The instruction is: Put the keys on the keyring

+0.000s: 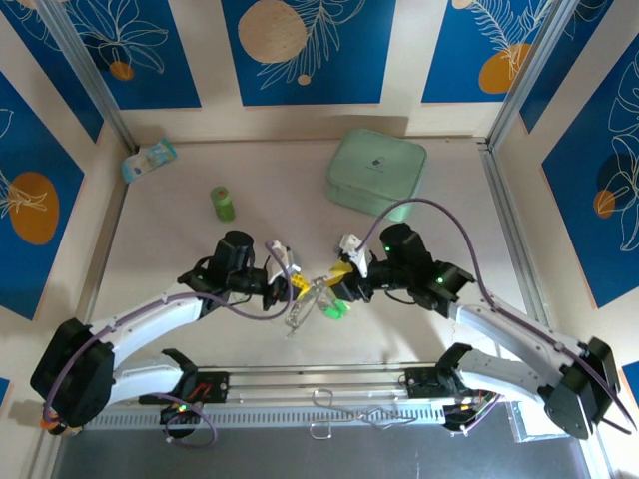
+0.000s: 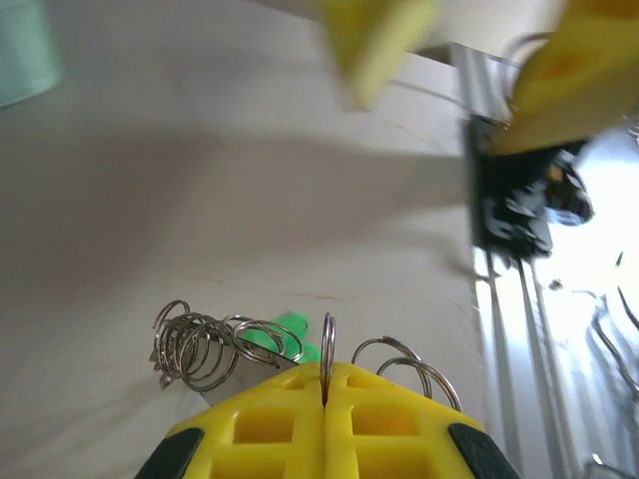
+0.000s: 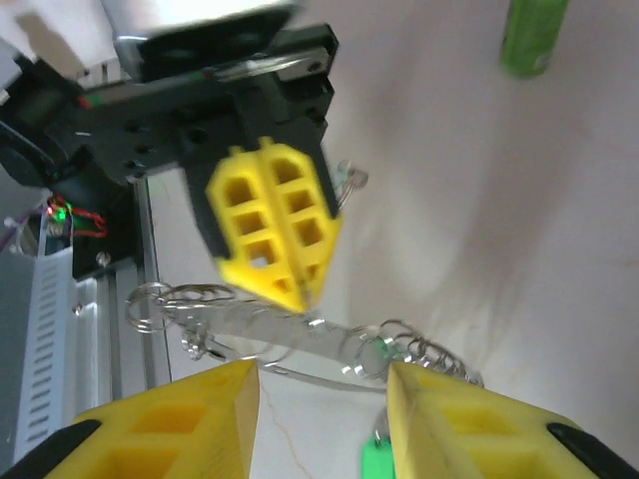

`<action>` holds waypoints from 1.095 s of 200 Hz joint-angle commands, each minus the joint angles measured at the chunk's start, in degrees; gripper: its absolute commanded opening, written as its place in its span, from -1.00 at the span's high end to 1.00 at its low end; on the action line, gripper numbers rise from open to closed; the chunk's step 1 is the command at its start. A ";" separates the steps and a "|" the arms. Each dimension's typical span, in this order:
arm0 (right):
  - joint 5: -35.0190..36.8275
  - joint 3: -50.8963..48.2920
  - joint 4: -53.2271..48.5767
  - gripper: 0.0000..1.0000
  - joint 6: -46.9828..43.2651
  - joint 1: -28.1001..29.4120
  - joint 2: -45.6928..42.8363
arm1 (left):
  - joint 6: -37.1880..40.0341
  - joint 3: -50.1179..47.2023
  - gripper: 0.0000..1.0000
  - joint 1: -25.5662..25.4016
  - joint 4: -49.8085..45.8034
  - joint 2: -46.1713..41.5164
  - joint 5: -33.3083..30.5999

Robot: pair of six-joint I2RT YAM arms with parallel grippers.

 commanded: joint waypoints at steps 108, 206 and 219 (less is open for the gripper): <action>11.42 -10.85 29.79 0.47 5.48 12.69 6.57 | -59.85 36.27 1.00 -6.97 -37.38 14.46 -30.47; 14.97 -14.39 52.10 0.43 -9.00 4.41 17.08 | -82.96 48.23 1.00 -6.49 -51.68 23.05 -14.95; 15.53 -15.11 52.93 0.44 -11.84 4.45 17.80 | -83.98 49.00 1.00 -6.49 -52.90 22.81 -15.16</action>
